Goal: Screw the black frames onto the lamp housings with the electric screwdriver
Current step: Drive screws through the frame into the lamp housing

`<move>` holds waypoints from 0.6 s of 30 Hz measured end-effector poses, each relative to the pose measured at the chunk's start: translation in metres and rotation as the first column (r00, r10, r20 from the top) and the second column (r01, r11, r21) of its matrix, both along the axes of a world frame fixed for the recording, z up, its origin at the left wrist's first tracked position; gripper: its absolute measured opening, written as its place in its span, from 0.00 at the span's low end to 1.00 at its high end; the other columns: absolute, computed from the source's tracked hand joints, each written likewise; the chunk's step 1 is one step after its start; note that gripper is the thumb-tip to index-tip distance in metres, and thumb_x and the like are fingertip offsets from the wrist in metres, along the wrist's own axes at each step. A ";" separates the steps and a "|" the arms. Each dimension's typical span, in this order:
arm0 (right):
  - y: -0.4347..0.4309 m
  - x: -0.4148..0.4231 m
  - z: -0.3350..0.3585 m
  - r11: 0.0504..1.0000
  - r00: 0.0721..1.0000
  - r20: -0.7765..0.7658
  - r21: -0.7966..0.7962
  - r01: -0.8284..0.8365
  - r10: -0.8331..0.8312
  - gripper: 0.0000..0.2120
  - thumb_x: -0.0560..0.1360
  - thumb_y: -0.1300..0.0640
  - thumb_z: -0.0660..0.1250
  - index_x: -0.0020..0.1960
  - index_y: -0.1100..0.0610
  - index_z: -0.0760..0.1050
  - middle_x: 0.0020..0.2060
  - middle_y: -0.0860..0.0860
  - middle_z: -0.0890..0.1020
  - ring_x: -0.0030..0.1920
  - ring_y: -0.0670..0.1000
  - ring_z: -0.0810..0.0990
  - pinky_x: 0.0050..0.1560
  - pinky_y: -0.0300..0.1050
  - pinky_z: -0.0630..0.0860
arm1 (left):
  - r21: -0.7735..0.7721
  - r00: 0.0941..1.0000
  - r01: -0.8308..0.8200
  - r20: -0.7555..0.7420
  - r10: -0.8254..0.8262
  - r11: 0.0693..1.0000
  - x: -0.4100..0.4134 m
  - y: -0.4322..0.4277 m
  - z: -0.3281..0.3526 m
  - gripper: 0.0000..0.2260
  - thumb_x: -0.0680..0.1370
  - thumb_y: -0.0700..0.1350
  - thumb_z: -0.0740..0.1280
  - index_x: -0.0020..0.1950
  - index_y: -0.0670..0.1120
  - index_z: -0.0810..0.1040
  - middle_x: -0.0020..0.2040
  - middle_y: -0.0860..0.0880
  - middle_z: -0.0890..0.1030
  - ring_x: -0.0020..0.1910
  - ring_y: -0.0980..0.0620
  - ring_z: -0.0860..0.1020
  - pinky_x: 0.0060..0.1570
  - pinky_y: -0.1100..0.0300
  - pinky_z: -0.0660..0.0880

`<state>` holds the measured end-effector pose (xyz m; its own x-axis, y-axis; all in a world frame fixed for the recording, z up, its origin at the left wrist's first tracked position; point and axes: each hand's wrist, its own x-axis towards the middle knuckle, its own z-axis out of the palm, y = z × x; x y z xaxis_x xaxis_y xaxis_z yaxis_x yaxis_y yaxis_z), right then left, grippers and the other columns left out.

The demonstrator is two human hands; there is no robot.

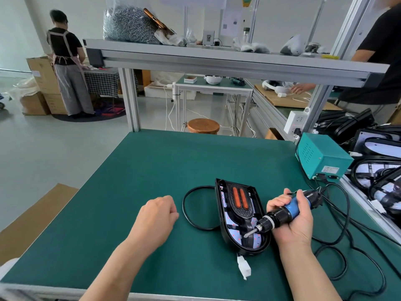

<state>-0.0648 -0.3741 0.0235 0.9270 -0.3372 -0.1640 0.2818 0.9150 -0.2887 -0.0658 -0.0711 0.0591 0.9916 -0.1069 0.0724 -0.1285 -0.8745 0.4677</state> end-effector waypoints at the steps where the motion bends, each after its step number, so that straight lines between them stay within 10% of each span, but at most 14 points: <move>1: 0.000 0.000 0.000 1.000 1.000 -0.003 0.000 -0.001 0.001 0.10 0.76 0.51 0.68 0.48 0.57 0.75 0.32 0.46 0.72 0.30 0.42 0.72 0.35 0.33 0.72 | -0.102 1.000 0.009 0.011 -0.008 0.995 -0.002 -0.005 0.003 0.06 0.79 0.43 0.66 0.42 0.48 0.74 0.37 0.53 0.78 0.37 0.53 0.75 0.37 0.61 0.71; 8: -0.001 0.000 0.001 0.999 1.000 0.001 0.044 0.009 -0.009 0.11 0.72 0.51 0.71 0.49 0.58 0.75 0.31 0.46 0.73 0.30 0.43 0.73 0.34 0.34 0.73 | -0.762 0.975 0.004 -0.140 -0.171 0.648 -0.024 -0.063 0.022 0.09 0.77 0.35 0.68 0.46 0.48 0.83 0.36 0.49 0.85 0.35 0.56 0.81 0.37 0.65 0.76; 18: -0.013 0.001 0.005 0.979 0.994 0.049 0.186 0.083 -0.094 0.13 0.78 0.49 0.70 0.50 0.59 0.75 0.33 0.47 0.74 0.30 0.43 0.75 0.34 0.35 0.75 | -0.799 0.967 0.003 -0.149 -0.204 0.601 -0.044 -0.114 0.017 0.11 0.74 0.34 0.71 0.37 0.50 0.83 0.35 0.47 0.84 0.33 0.55 0.80 0.41 0.61 0.80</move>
<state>-0.0638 -0.3874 0.0289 0.9045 -0.3874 -0.1781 0.3752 0.9216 -0.0993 -0.1099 -0.1848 0.0764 0.9773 -0.2107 -0.0205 -0.0089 -0.1376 0.9904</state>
